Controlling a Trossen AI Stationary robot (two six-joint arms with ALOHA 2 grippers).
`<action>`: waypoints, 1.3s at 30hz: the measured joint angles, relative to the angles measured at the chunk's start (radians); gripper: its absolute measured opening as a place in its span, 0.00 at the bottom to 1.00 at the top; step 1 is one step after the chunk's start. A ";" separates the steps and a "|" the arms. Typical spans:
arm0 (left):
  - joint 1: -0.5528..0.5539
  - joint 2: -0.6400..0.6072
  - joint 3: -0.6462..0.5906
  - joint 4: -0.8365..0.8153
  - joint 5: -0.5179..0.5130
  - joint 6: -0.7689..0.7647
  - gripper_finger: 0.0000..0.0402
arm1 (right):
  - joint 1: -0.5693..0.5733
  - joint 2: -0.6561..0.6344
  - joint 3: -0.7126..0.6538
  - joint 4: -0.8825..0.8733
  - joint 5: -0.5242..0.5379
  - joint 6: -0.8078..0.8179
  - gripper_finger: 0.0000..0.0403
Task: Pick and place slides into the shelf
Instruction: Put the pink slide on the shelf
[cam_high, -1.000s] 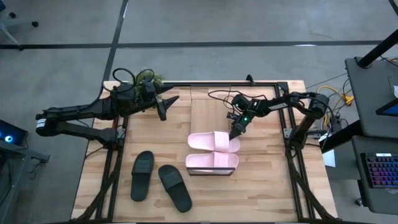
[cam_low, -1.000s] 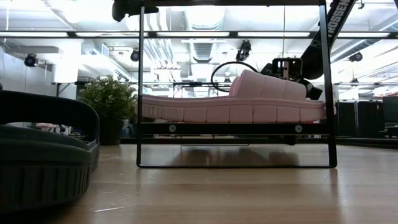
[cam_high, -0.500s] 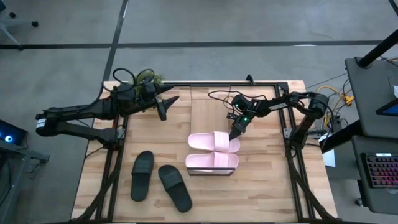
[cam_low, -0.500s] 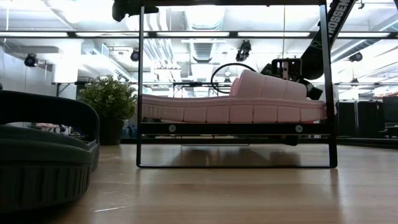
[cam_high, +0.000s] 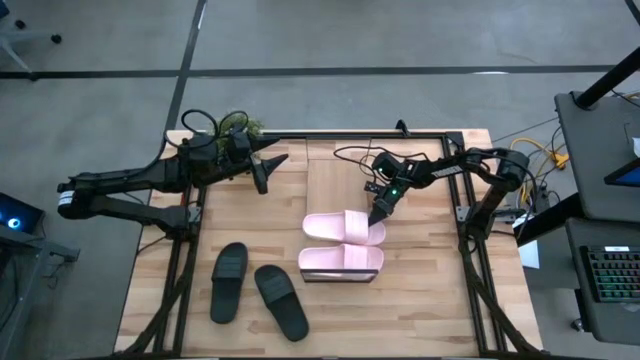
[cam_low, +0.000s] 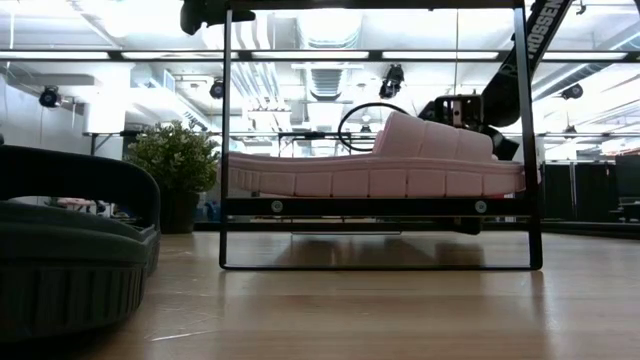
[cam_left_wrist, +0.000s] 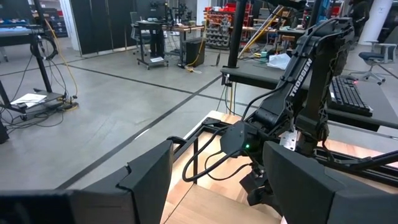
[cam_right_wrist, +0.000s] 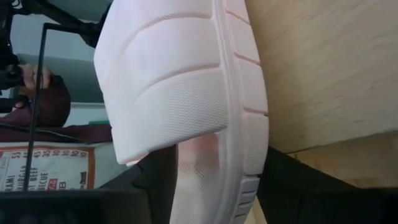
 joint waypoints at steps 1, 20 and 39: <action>0.000 0.000 0.000 0.000 0.000 0.000 0.59 | 0.000 0.000 0.000 -0.001 0.000 -0.001 0.46; 0.000 0.000 0.000 -0.001 0.000 0.001 0.59 | -0.002 -0.065 0.027 -0.136 0.107 -0.084 0.47; 0.000 0.000 0.000 -0.011 0.001 0.001 0.59 | 0.000 -0.183 0.036 -0.299 0.328 -0.168 0.47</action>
